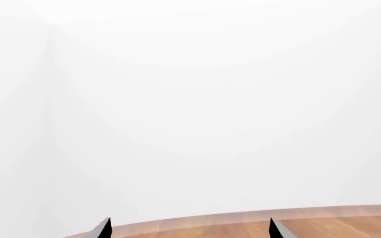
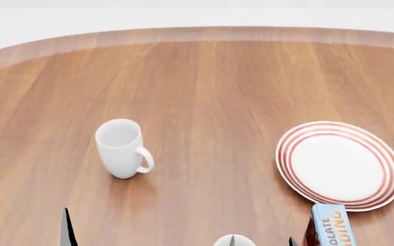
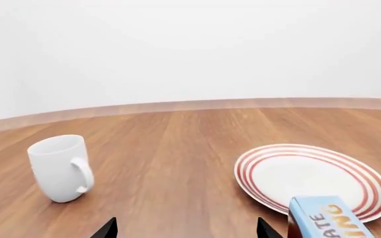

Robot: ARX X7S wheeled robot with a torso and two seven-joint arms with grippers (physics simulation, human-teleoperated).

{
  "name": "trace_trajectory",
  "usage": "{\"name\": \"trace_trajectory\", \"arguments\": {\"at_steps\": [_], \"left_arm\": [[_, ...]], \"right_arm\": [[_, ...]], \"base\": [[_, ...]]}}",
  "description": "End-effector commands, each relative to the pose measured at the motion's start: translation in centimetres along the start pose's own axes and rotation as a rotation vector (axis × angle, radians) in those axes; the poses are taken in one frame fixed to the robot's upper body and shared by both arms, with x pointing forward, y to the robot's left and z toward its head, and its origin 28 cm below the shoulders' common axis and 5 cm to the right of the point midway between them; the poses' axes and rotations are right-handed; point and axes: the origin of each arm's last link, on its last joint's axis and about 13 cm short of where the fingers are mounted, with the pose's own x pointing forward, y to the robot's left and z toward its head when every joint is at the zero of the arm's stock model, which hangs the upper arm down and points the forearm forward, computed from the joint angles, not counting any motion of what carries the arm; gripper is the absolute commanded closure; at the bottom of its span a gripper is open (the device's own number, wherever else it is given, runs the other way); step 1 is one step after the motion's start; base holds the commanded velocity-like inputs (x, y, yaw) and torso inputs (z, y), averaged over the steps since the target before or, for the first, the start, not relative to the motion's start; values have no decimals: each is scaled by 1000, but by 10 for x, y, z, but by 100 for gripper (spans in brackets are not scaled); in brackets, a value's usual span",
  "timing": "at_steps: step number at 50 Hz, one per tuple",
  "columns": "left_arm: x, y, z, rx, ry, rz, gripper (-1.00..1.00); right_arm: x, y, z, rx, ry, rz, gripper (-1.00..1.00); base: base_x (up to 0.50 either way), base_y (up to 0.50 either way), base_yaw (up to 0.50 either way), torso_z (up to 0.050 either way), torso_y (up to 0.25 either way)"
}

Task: Pick up the red mug and put it on the plate

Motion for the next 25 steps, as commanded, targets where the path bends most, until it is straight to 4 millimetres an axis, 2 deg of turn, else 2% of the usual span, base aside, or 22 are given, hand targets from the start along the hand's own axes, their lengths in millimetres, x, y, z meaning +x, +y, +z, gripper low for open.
{"name": "trace_trajectory", "arguments": {"at_steps": [1,25], "left_arm": [[0,0,0,0,0,-2,-100],[0,0,0,1,1,-1,-100]], "right_arm": [[0,0,0,1,-1,0,-100],[0,0,0,3,-3,-1,-100]], "base": [[148,0,0,0,0],[153,0,0,0,0]]}}
